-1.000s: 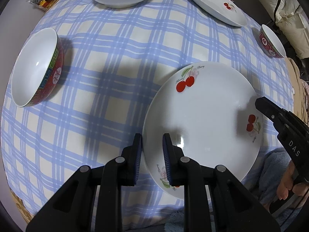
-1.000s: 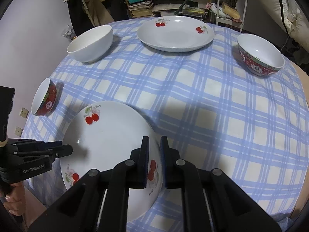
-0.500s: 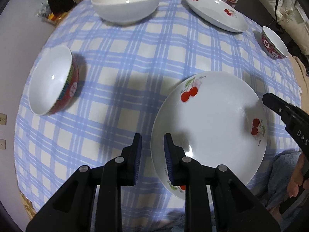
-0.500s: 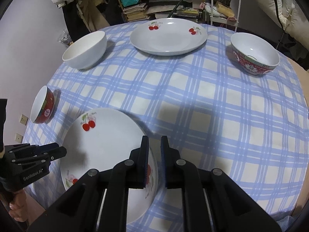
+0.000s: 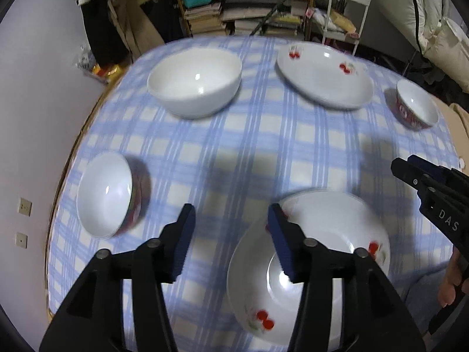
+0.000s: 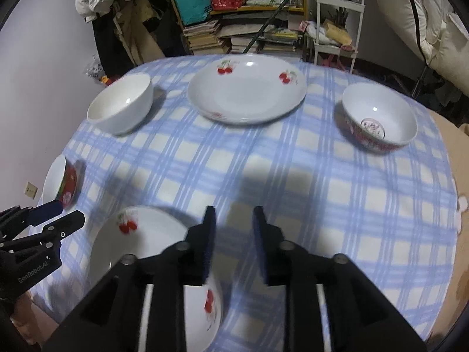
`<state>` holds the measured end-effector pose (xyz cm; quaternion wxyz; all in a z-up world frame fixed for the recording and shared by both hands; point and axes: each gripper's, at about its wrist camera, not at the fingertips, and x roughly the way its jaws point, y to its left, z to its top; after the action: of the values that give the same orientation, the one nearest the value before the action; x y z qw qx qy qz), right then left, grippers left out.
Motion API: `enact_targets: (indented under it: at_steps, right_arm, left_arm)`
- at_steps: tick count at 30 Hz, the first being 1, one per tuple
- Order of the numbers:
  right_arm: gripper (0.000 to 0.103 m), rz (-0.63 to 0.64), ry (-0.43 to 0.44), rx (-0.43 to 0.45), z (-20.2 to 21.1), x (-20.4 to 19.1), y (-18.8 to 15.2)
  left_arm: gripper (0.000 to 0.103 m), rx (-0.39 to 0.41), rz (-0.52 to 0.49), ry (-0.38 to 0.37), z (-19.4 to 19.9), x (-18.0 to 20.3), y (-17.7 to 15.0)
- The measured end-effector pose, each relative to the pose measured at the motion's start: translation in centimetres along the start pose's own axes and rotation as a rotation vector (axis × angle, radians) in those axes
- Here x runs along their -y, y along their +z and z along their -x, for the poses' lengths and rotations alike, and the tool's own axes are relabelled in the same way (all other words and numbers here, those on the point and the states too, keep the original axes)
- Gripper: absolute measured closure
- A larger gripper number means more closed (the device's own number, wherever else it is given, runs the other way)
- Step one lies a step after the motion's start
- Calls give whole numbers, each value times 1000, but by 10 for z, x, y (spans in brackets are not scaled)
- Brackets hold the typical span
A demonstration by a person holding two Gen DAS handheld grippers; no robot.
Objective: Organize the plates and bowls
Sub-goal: 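Open both tools and lift them off the stacked plates, then move both open tools to the rim of the next cherry plate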
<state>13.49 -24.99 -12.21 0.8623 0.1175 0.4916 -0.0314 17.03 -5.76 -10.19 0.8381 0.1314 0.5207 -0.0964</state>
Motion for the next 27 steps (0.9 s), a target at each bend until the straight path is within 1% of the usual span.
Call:
enact_targets:
  at_steps: [1,3,4,6,7,9,11,13,16,19,22,25,27]
  right_arm:
    - [60,1,-1,15,2,2,7]
    - [44,3,-2,36,4,5,17]
    - [41,6,-3,51,5,7,25]
    - [30,15,-6,64,5,9,37]
    - [28,24,-9,75,3,11,46]
    - [17,36,-7,87,0,15,59]
    - [14,40,-5,93,-4,20,71]
    - [14,30,2,98,-7,27,82]
    - [8,-9,26,121,-11,41,98]
    - [7,-22,37,137,-18,51,116]
    - [7,1,38,137,-26,54,132]
    - [7,50,6,128,-38,56,146]
    - [7,76,1,115,-47,57,153]
  left_arm:
    - [48,5,1,-1,0,1,3]
    - [40,16,6,-8,-1,4,15]
    - [39,22,11,-15,-2,5,20]
    - [37,29,19,-20,-5,7,28]
    - [37,28,22,-20,-7,7,32]
    - [36,34,24,-26,-11,9,42]
    - [34,38,35,-5,-15,11,49]
    - [30,41,44,17,-19,15,57]
    - [29,47,62,21,-25,20,69]
    - [28,49,63,22,-32,27,87]
    - [28,63,59,26,-39,34,103]
    - [28,68,64,26,-47,42,119]
    - [28,74,64,29,-52,47,127]
